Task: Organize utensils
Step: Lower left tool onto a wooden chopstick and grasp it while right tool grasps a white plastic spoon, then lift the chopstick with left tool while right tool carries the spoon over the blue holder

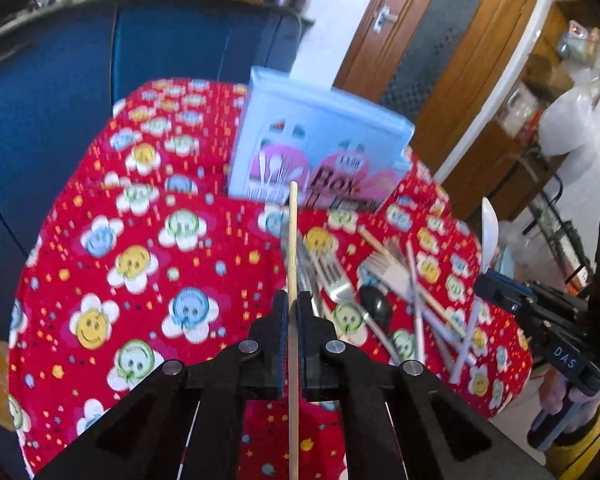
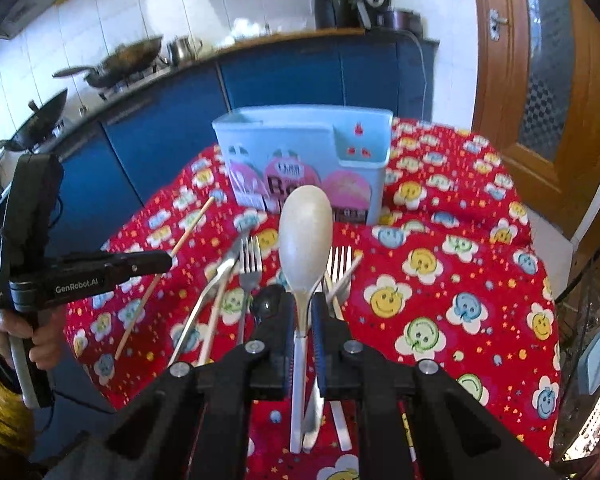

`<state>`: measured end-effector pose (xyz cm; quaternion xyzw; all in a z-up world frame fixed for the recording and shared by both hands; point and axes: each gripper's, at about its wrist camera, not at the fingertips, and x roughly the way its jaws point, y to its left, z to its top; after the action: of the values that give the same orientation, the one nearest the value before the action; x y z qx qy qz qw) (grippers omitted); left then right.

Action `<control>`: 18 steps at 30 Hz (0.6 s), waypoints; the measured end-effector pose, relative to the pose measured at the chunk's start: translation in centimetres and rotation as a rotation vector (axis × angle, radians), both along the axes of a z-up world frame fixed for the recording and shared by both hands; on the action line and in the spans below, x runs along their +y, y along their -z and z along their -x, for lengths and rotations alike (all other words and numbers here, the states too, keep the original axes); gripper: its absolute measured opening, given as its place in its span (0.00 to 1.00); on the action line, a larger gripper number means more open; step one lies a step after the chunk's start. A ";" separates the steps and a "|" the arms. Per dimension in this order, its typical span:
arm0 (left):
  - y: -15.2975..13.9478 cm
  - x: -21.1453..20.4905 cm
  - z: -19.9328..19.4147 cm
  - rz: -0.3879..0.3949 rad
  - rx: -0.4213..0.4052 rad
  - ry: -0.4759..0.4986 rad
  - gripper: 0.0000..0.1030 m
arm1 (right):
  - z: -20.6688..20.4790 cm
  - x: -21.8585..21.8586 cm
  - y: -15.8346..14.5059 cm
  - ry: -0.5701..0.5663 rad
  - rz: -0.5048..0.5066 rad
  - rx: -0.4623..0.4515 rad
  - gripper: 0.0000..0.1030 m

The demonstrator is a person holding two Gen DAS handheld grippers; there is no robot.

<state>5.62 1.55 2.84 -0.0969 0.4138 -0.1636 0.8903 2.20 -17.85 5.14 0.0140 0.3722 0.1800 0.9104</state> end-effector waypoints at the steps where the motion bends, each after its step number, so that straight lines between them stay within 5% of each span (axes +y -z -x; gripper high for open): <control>1: -0.5 -0.1 0.2 0.003 -0.030 -0.006 0.04 | 0.1 -0.1 -0.2 0.008 -0.010 -0.016 0.10; 18: -6.5 0.0 -0.8 0.070 -0.316 -0.098 0.04 | -0.4 -1.6 -4.0 0.074 -0.114 -0.168 0.04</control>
<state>6.47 1.54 9.38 -0.1209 0.2576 -0.1476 0.9472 2.63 -19.41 9.09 0.0645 0.2827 0.1679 0.9422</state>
